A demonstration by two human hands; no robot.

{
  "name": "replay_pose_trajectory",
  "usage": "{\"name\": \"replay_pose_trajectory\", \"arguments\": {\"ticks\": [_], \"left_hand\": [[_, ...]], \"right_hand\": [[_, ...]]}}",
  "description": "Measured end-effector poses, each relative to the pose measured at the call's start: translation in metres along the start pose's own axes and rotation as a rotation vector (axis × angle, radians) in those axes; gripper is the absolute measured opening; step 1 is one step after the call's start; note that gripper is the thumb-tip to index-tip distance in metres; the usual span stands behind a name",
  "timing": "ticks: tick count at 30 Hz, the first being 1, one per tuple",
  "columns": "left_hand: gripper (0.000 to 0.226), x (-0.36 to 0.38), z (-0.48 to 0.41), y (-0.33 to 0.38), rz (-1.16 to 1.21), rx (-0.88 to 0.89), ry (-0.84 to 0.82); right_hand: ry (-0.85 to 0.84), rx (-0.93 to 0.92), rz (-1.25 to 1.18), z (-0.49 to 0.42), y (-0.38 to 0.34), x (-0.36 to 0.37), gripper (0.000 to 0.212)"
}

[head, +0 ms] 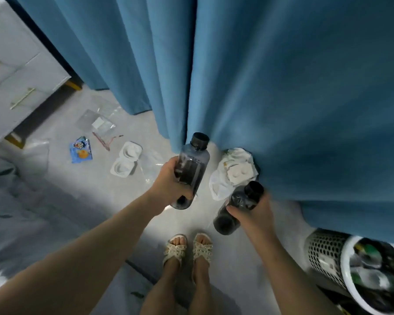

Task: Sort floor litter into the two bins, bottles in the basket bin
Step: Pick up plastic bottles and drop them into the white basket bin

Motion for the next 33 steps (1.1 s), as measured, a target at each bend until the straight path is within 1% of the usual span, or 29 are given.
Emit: {"name": "replay_pose_trajectory", "arguments": {"ticks": [7, 11, 14, 17, 19, 22, 26, 28, 30, 33], "left_hand": [[0.072, 0.079, 0.047, 0.073, -0.223, 0.077, -0.196], [0.070, 0.147, 0.063, 0.096, -0.294, 0.148, -0.288], [0.069, 0.204, 0.076, 0.109, -0.328, 0.227, -0.333], [0.074, 0.266, 0.079, 0.109, -0.392, 0.270, -0.376], [0.073, 0.309, 0.079, 0.105, -0.466, 0.276, -0.403], [0.065, 0.376, 0.081, 0.097, -0.578, 0.270, -0.412], [0.068, 0.453, 0.089, 0.088, -0.679, 0.235, -0.413], [0.073, 0.484, 0.091, 0.085, -0.723, 0.272, -0.400], [0.078, 0.510, 0.089, 0.082, -0.744, 0.307, -0.388], [0.073, 0.539, 0.081, 0.075, -0.769, 0.370, -0.415]], "right_hand": [[0.178, 0.045, -0.154, 0.080, 0.014, -0.066, 0.065], [0.301, 0.063, -0.235, 0.116, 0.039, -0.119, 0.067], [0.367, 0.086, -0.292, 0.138, 0.065, -0.159, 0.059], [0.402, 0.112, -0.353, 0.154, 0.100, -0.200, 0.055], [0.417, 0.131, -0.387, 0.161, 0.128, -0.228, 0.055], [0.440, 0.171, -0.391, 0.171, 0.171, -0.271, 0.058], [0.463, 0.219, -0.417, 0.186, 0.219, -0.322, 0.064], [0.483, 0.227, -0.437, 0.193, 0.238, -0.343, 0.065], [0.503, 0.235, -0.461, 0.197, 0.256, -0.361, 0.060], [0.528, 0.250, -0.490, 0.199, 0.278, -0.381, 0.057]]}}
Point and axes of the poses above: each hand's wrist, its own z-axis away from the middle knuckle, its own x-axis out of the palm, y = z × x, the point moved 4 cm from there along -z, towards the middle knuckle, and after that the axes turned 10 degrees about -y, right-handed, at the moved point
